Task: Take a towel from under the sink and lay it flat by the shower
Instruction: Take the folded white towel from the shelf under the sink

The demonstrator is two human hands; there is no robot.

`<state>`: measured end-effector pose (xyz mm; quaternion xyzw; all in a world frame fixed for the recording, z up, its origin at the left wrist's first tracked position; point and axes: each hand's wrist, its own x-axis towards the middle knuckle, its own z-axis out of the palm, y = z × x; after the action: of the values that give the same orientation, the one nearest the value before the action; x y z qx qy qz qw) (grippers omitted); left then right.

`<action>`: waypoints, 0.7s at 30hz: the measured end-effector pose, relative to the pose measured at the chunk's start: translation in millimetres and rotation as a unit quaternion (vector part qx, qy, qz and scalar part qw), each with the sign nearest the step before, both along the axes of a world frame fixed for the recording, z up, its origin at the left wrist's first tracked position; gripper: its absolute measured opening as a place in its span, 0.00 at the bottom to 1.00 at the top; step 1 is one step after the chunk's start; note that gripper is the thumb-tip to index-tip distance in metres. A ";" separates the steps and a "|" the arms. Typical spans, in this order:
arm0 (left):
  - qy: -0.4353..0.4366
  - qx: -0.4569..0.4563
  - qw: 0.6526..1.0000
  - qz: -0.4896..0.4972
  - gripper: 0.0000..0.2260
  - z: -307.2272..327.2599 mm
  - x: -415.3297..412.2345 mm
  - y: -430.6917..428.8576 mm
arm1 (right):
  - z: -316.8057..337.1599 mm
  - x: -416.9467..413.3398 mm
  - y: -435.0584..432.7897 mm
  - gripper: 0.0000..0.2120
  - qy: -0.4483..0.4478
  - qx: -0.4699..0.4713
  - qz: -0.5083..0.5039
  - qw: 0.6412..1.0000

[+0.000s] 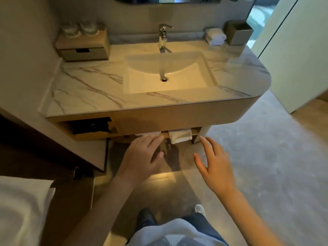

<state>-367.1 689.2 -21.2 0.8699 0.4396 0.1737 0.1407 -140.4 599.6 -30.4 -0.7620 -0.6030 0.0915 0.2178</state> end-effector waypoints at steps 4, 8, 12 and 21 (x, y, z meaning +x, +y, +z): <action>-0.003 -0.026 0.999 0.036 0.21 -21.6 73.5 -15.3 | -10.8 77.6 1.8 0.26 -0.012 0.015 0.031 0.999; -0.017 -0.051 0.996 0.066 0.21 -30.0 141.8 -25.9 | -16.0 149.7 0.9 0.26 -0.033 0.022 0.043 0.998; -0.032 -0.053 0.994 0.085 0.20 -26.9 191.2 -21.2 | -19.2 199.3 17.7 0.25 -0.028 0.014 0.081 0.996; 0.026 -0.074 0.994 0.074 0.25 -69.1 217.4 18.9 | -74.5 224.2 79.8 0.22 0.027 0.080 0.118 0.989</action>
<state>-149.7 708.0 -90.3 0.8263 0.5182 0.1284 0.1797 83.8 679.4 -104.9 -0.6628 -0.6879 0.0887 0.2822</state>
